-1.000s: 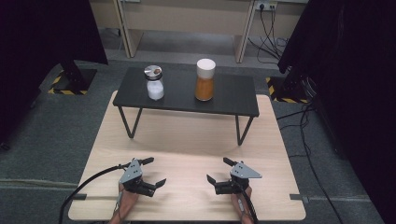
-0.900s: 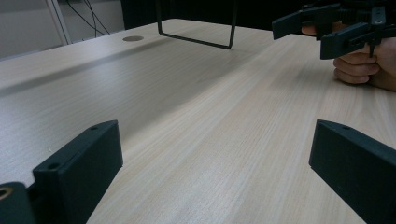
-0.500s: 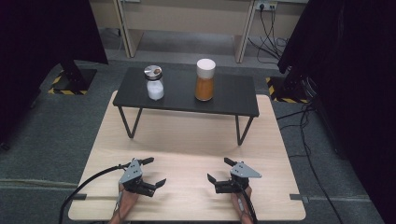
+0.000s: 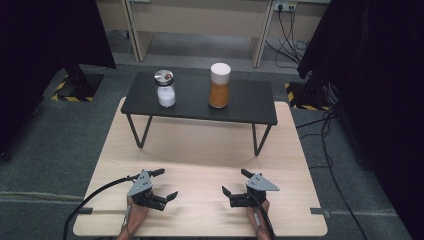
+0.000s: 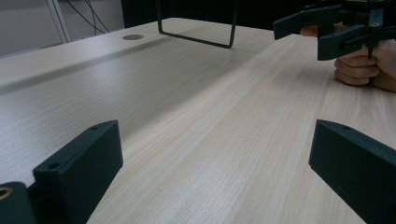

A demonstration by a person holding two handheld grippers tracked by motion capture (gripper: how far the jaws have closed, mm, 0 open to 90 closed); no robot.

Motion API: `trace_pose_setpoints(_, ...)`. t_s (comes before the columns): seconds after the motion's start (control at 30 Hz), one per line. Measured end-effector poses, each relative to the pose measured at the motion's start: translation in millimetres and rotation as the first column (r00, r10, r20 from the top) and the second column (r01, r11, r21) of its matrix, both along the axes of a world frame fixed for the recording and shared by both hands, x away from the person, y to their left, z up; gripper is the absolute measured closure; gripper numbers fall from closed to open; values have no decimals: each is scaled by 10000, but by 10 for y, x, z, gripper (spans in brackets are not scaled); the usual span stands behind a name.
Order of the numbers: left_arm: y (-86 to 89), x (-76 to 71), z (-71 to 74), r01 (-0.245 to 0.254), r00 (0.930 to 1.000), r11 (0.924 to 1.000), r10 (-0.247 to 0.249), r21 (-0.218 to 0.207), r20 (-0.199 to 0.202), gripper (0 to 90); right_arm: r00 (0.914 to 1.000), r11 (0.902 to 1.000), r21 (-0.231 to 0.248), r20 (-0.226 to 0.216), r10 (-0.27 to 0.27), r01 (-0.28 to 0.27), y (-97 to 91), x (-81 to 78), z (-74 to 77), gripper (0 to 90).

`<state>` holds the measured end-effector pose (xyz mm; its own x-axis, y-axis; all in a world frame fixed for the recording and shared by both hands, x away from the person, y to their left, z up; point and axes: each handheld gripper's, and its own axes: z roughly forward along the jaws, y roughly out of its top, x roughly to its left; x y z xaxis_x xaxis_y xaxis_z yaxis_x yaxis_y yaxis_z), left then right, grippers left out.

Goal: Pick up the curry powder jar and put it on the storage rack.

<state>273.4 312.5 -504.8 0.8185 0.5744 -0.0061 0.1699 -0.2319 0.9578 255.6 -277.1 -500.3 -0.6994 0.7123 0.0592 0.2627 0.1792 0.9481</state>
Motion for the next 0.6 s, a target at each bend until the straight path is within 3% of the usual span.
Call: trace_pose_setpoints(0.6,6,0,-6,-4,10000,10000,3,-51,0,18,9999,9998,-199,-91,-51,50,33,9,30,3)
